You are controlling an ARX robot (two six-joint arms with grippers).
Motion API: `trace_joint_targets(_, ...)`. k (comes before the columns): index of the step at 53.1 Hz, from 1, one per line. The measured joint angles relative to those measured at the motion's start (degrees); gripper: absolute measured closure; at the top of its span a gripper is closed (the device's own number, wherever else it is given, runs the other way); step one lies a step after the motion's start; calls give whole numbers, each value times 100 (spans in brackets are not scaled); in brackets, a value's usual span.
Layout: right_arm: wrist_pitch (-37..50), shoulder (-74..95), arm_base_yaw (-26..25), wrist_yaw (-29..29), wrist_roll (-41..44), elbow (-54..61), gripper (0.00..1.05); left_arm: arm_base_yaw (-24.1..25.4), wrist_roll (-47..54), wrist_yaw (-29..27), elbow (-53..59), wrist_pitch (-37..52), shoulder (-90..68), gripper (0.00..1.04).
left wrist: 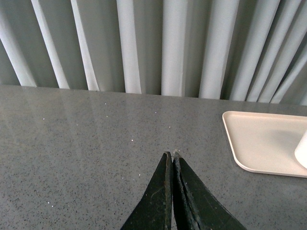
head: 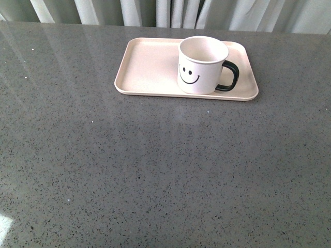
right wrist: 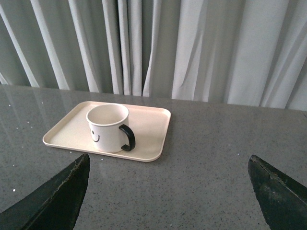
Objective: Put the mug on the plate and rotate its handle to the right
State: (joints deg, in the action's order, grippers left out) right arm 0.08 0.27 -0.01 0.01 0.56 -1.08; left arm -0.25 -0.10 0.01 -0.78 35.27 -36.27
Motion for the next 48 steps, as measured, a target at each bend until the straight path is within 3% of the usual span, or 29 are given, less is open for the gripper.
trace_joint_targets(23, 0, 0, -2, 0, 0, 0, 9, 0, -2, 0, 2, -1425, 1526, 103)
trace_joint_targets(24, 0, 0, 0, 0, 0, 0, 9, 0, 0, 0, 2, -2094, 2201, 103)
trace_joint_targets(40, 0, 0, 0, 0, 0, 0, 9, 0, 0, 0, 2, -2559, 2667, 103)
trace_joint_targets(44, 0, 0, 0, 2, 0, 0, 9, 0, 0, -2, 0, -3314, 3224, 103)
trace_joint_targets(48, 0, 0, 0, -2, 0, 0, 9, 7, 0, -2, 0, -3528, 3528, 103)
